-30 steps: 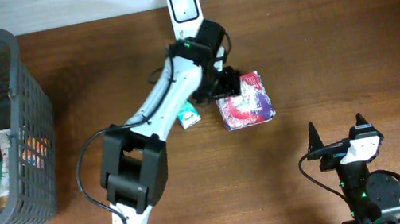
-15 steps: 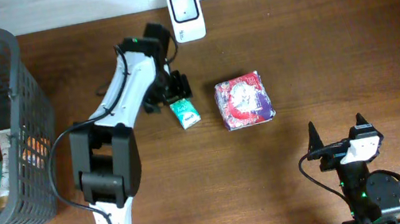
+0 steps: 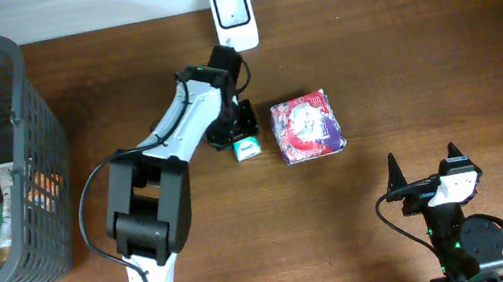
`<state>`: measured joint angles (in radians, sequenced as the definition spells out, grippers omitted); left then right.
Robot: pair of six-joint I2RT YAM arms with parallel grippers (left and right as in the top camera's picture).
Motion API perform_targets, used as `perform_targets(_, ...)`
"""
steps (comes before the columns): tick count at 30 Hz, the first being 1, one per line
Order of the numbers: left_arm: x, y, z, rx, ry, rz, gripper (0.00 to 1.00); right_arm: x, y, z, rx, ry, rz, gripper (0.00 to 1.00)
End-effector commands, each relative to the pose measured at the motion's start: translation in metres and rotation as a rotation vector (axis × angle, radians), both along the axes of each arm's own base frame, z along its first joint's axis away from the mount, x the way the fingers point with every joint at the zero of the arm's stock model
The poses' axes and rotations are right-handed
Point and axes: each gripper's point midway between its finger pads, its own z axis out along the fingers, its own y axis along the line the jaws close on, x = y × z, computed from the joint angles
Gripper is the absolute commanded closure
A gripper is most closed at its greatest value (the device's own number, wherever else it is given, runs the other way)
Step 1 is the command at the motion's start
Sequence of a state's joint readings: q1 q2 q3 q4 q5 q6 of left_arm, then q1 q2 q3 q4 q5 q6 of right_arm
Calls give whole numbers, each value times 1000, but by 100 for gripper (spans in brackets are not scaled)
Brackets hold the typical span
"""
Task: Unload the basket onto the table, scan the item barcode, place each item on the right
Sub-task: 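Place the green box left of the tissue pack with the left gripper, then reach the left gripper into the basket and grasp the white Pantene tube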
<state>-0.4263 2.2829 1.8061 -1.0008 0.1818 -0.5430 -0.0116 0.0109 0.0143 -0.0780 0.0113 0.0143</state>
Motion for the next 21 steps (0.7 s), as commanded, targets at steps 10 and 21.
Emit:
perform_targets(10, 12, -41, 32, -61, -142, -195, 30, 0, 0, -3, -7, 5, -3, 1)
perform_targets(21, 50, 59, 290, -68, -519, -89, 13, 0, 0, -3, -7, 5, -3, 1)
